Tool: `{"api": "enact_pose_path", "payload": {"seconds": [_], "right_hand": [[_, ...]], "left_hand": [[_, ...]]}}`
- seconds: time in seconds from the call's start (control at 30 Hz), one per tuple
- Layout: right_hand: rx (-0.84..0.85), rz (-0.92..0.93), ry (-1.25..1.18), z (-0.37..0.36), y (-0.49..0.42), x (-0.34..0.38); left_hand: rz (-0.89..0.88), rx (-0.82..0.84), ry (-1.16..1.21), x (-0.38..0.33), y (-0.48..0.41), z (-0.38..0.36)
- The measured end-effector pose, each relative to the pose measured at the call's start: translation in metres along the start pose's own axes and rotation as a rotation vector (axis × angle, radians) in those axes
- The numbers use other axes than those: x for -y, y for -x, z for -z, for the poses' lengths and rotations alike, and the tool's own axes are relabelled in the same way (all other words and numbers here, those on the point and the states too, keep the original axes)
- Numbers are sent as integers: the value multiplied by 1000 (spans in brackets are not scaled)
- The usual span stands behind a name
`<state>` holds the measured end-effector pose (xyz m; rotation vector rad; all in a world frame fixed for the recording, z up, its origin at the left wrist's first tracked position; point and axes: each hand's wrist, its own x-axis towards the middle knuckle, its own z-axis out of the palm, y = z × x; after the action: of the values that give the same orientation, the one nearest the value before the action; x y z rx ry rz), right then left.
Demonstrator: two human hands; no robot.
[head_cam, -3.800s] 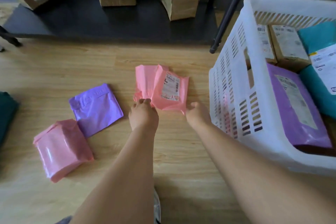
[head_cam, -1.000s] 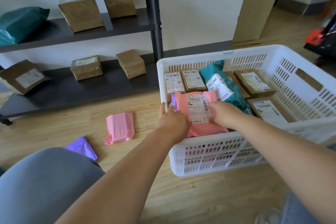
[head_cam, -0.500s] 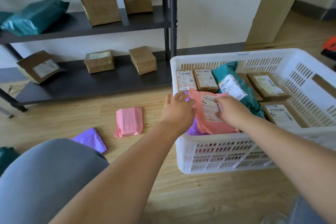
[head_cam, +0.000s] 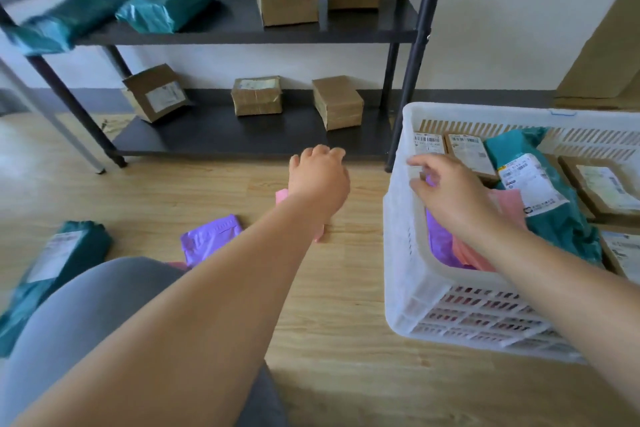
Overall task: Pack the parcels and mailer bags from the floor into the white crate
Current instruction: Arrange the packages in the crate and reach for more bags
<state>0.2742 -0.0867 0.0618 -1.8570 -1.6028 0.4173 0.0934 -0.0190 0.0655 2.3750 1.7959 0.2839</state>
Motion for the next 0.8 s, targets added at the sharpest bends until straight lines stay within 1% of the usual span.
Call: {"api": "enact_pose_path", "payload": {"seconds": [0.07,0.23,0.33,0.53,0.67,0.8], "right_hand": [[2,5,-21,-15,-22,11],[51,7,-12,-40,-73,28],[92,29,34,-54,-108,19],[211,68,141,-76,-182,-15],[281,45,164,-73,-211,-32],[340,-8,134,-53,-216,-30]], "left_hand": [[12,-3,-13,12,-17,9],[-12,-41,-161,37,-61,6],[-31,-55,-190,41,-91,-18],[-64,-61,-175,23,-161,-74],[26,-33,-134,8,-190,-92],[80,29,-110,-5,-188,-79]]}}
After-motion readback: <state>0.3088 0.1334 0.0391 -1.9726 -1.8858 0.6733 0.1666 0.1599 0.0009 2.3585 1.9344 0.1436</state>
